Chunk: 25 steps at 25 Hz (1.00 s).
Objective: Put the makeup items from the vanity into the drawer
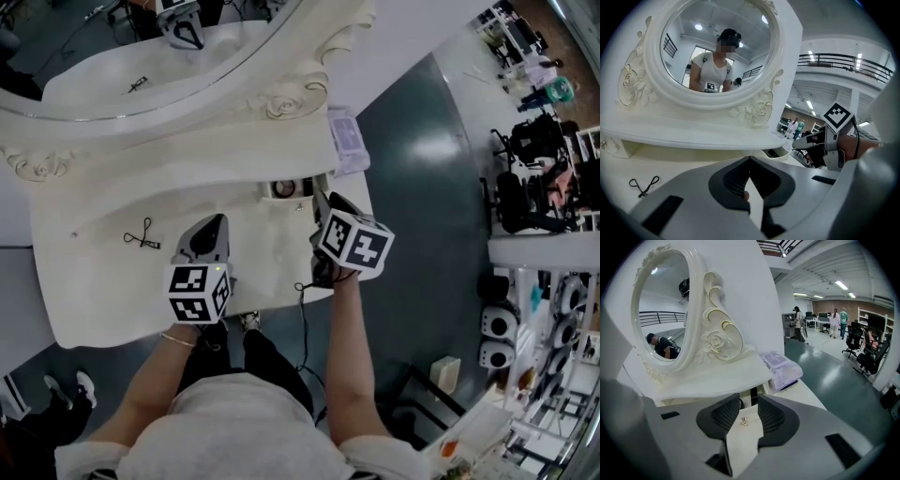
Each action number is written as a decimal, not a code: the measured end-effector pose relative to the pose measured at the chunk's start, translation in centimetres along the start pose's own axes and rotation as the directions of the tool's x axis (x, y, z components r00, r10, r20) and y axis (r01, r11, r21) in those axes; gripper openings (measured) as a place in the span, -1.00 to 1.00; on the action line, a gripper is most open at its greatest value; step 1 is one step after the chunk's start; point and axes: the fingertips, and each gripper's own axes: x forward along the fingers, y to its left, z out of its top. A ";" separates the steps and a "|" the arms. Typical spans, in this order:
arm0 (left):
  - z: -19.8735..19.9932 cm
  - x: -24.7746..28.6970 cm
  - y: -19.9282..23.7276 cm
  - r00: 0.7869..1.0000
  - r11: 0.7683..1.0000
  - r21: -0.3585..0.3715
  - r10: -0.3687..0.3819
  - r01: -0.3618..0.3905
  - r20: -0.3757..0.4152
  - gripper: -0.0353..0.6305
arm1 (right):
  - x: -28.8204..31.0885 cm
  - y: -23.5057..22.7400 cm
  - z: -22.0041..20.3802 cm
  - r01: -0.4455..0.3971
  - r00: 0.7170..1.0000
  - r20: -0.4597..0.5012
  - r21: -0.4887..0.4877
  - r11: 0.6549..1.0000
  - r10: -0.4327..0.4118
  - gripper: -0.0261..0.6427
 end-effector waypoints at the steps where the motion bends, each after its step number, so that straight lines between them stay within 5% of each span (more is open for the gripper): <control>1: 0.0 -0.1 -0.1 1.000 1.000 0.001 0.000 0.000 0.002 -0.89 | -0.2 0.3 -0.2 -0.004 1.000 0.006 -0.006 1.000 0.004 -0.53; 9: 0.2 -1.6 -1.1 1.000 1.000 0.020 0.006 -0.007 0.028 -0.89 | -2.1 4.3 -1.9 -0.094 0.987 0.130 -0.041 0.995 0.099 -0.75; 25: 1.2 -9.5 -1.1 0.983 0.992 0.034 0.116 -0.122 0.143 -0.89 | -8.2 11.7 -5.8 -0.234 0.940 0.220 -0.145 0.961 0.262 -0.84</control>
